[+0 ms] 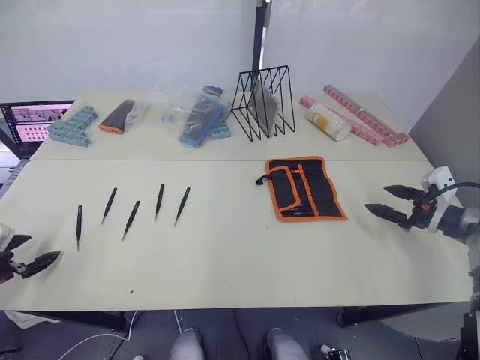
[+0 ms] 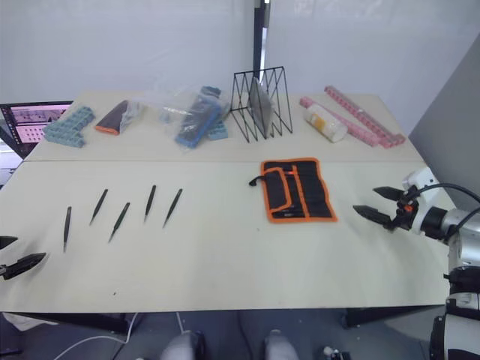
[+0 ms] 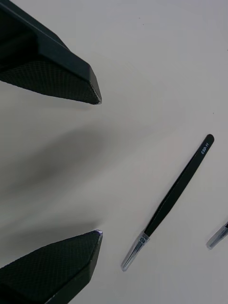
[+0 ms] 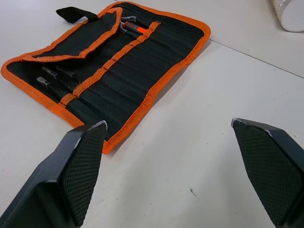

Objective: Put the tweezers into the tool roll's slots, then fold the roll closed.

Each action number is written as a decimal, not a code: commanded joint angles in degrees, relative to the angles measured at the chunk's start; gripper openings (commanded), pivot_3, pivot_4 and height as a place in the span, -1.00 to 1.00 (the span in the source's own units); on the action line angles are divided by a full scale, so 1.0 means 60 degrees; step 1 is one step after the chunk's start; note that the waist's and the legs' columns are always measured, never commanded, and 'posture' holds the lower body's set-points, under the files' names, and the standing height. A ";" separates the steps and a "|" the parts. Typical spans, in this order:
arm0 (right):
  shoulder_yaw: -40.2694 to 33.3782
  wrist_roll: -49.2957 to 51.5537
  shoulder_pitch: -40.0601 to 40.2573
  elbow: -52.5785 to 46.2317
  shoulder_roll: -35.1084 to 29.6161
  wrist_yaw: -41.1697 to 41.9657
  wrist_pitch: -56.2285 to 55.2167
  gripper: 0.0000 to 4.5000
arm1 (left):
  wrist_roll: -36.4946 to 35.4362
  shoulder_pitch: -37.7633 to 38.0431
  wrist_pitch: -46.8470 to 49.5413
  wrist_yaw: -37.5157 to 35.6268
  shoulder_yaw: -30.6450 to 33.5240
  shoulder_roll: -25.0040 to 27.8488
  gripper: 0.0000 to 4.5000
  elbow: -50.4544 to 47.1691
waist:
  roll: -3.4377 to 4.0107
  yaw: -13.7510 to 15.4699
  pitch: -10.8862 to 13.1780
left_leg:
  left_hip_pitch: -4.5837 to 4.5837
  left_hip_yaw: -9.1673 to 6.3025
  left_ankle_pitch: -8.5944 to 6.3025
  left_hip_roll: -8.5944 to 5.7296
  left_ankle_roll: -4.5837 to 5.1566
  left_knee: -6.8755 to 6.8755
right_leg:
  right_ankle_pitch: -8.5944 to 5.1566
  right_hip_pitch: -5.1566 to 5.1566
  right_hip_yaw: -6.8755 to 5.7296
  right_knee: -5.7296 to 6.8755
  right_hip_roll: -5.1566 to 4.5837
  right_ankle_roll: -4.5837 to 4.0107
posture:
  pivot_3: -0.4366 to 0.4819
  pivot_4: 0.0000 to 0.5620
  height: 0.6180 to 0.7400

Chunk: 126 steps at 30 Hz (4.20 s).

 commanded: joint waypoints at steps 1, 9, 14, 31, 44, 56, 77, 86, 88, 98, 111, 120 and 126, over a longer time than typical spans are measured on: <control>-0.0270 0.0177 0.0017 -0.0054 0.0004 -0.0053 -0.0232 0.99 | -0.0298 0.0202 0.0088 -0.0033 0.0359 -0.0025 1.00 -0.0548 | 0.0000 -0.0001 0.0000 | 0.0000 0.0000 0.0000 0.0000 0.0000 0.0000 | 0.0000 0.0000 0.0000 0.0000 0.0000 0.0000 | -0.05 -0.47 0.55; -0.0177 0.0798 -0.0374 -0.1392 0.0813 -0.1395 0.3567 0.99 | -0.2186 0.1495 0.3441 0.0120 0.0616 -0.1080 1.00 -0.6415 | 0.0000 0.0005 0.0000 | -0.0006 -0.0006 0.0001 0.0001 -0.0004 0.0017 | 0.0000 -0.0001 0.0003 0.0032 0.0000 0.0000 | -0.05 -0.47 0.55; 0.0018 0.1060 -0.0826 -0.3320 0.1809 -0.3466 0.6331 0.99 | -0.2752 0.1981 0.4540 0.0984 0.0107 -0.1998 1.00 -0.9361 | 0.0007 -0.0043 -0.0004 | 0.0003 -0.0023 0.0005 -0.0002 -0.0011 0.0011 | 0.0000 0.0000 0.0015 0.0043 0.0010 0.0000 | -0.05 -0.47 0.55; 0.0835 0.1293 -0.1877 -0.3439 0.3541 -0.5084 0.9121 0.99 | -0.3066 0.1729 0.5945 0.2660 -0.1582 -0.3248 1.00 -1.2471 | 0.0006 0.0124 -0.0004 | -0.0023 -0.0085 0.0000 -0.0028 -0.0003 0.0023 | 0.0000 0.0017 0.0008 0.0033 0.0012 0.0003 | -0.05 -0.47 0.55; 0.0119 0.1981 -0.2160 -0.3322 0.4404 -0.5604 0.9603 -0.88 | -0.3136 0.1527 0.5926 0.2483 -0.1703 -0.3368 1.00 -1.2309 | 0.0005 0.0116 -0.0005 | -0.0032 -0.0101 0.0000 -0.0028 -0.0003 0.0021 | 0.0000 0.0018 -0.0001 0.0030 0.0019 0.0003 | -0.05 -0.47 0.55; 0.2658 0.0007 -0.4780 0.0197 0.5571 -0.3964 0.5785 -1.00 | -0.2657 0.1589 0.5839 0.2551 -0.2395 -0.3361 1.00 -1.2235 | 0.0006 -0.0125 -0.0004 | -0.0034 -0.0126 0.0002 -0.0024 -0.0004 0.0004 | -0.0001 0.0003 -0.0004 0.0031 0.0041 0.0000 | -0.05 -0.47 0.55; 0.5871 -0.1590 -0.4237 -0.2599 0.5497 0.0863 0.4807 -1.00 | -0.2638 0.2424 0.5737 0.2350 -0.1852 -0.3077 1.00 -1.2629 | 0.0009 0.0071 -0.0003 | -0.0101 -0.0173 0.0000 -0.0025 -0.0004 0.0018 | -0.0003 -0.0014 -0.0077 0.0028 0.0026 -0.0006 | -0.05 -0.47 0.55; 0.6698 -0.1979 -0.3371 -0.5054 0.3819 0.1495 0.4704 -1.00 | -0.2608 0.1535 0.5714 0.1825 -0.2251 -0.2961 1.00 -1.2020 | 0.0009 0.0130 -0.0003 | -0.0101 -0.0178 0.0000 -0.0026 -0.0004 0.0020 | -0.0005 -0.0013 -0.0079 0.0028 0.0028 -0.0008 | -0.05 -0.47 0.55; 0.7006 -0.2394 -0.3176 -0.5457 0.3434 0.1435 0.4138 -1.00 | -0.2713 0.1235 0.5638 0.1566 -0.2390 -0.2967 1.00 -1.1907 | 0.0009 0.0152 -0.0002 | -0.0101 -0.0178 0.0000 -0.0027 -0.0004 0.0021 | -0.0005 -0.0012 -0.0079 0.0024 0.0028 -0.0008 | -0.05 -0.47 0.55; 0.6867 -0.2449 -0.2078 -0.7385 0.3036 0.0605 0.4723 -1.00 | -0.1847 -0.0508 0.5036 0.0440 -0.3384 -0.2383 1.00 -1.0582 | 0.0007 0.0234 -0.0002 | -0.0102 -0.0178 0.0001 -0.0027 -0.0005 0.0024 | -0.0005 -0.0008 -0.0080 0.0014 0.0028 -0.0008 | -0.05 -0.47 0.55; 0.6546 -0.2170 -0.1792 -0.7694 0.3162 -0.0359 0.5411 -1.00 | 0.1735 -0.6217 0.0353 -0.1789 -0.6480 -0.3234 1.00 -0.4597 | 0.0006 0.0372 -0.0002 | -0.0124 -0.0186 0.0004 -0.0029 -0.0007 0.0047 | -0.0004 -0.0005 -0.0091 0.0001 0.0030 -0.0007 | -0.05 -0.47 0.55; 0.6261 -0.1867 -0.1709 -0.7860 0.3218 -0.0776 0.5833 -1.00 | 0.2618 -0.8584 -0.1657 -0.2420 -0.7111 -0.5114 0.88 -0.0727 | 0.0006 0.0352 -0.0001 | -0.0136 -0.0189 0.0004 -0.0027 -0.0004 0.0063 | -0.0003 -0.0009 -0.0094 0.0002 0.0030 -0.0005 | -0.05 -0.47 0.55; 0.6137 -0.1786 -0.1659 -0.7938 0.3089 -0.0990 0.5964 -1.00 | 0.3174 -0.8822 -0.2802 -0.2787 -0.7305 -0.5190 0.03 0.0280 | 0.0006 0.0358 -0.0001 | -0.0139 -0.0194 0.0012 -0.0028 -0.0016 0.0064 | -0.0003 -0.0007 -0.0098 0.0002 0.0030 -0.0004 | -0.05 -0.47 0.55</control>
